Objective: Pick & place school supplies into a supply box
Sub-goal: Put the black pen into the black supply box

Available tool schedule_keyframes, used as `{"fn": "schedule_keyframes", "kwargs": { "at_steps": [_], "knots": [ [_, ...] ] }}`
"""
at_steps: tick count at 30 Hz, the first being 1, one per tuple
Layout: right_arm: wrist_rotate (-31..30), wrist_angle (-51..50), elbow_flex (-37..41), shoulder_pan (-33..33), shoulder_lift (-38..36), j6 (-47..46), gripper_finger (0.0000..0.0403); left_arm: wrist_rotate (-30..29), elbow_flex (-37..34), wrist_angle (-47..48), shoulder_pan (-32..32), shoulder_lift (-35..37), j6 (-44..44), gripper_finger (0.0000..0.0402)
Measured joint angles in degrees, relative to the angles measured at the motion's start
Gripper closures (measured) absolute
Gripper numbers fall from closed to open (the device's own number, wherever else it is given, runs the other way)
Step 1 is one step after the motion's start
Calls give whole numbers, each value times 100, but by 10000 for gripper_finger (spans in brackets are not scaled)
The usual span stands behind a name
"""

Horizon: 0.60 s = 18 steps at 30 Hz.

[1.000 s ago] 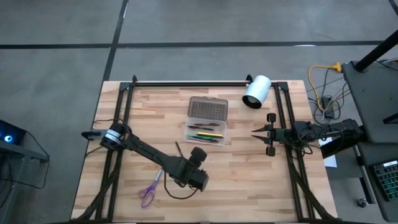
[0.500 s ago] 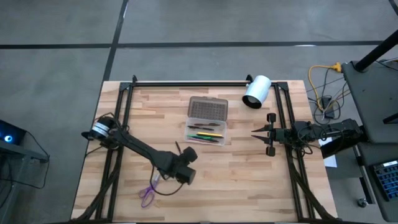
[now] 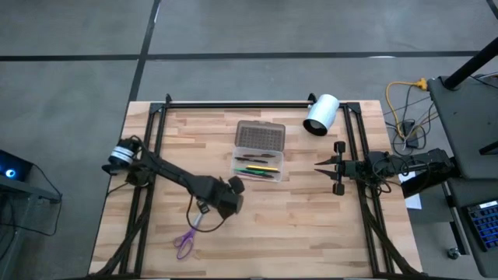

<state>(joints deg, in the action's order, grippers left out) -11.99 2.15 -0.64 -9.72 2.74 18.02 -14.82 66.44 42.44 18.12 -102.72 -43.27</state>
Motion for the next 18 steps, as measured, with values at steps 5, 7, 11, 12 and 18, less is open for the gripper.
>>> {"fn": "schedule_keyframes", "kwargs": {
  "at_steps": [5,7,11,12,18],
  "knots": [
    [1,0,0,-2,2,0,335,640,66,9,-232,0,-128,313],
    [1,0,0,-1,2,0,335,989,87,-2,-331,0,-211,313],
    [0,-2,0,0,2,0,335,1153,86,-6,-468,0,-476,313],
    [0,0,0,0,2,0,335,1153,86,-32,-490,0,-485,313],
    [0,-1,0,-1,2,0,335,1159,79,-81,-591,0,-541,313]
  ]
}}
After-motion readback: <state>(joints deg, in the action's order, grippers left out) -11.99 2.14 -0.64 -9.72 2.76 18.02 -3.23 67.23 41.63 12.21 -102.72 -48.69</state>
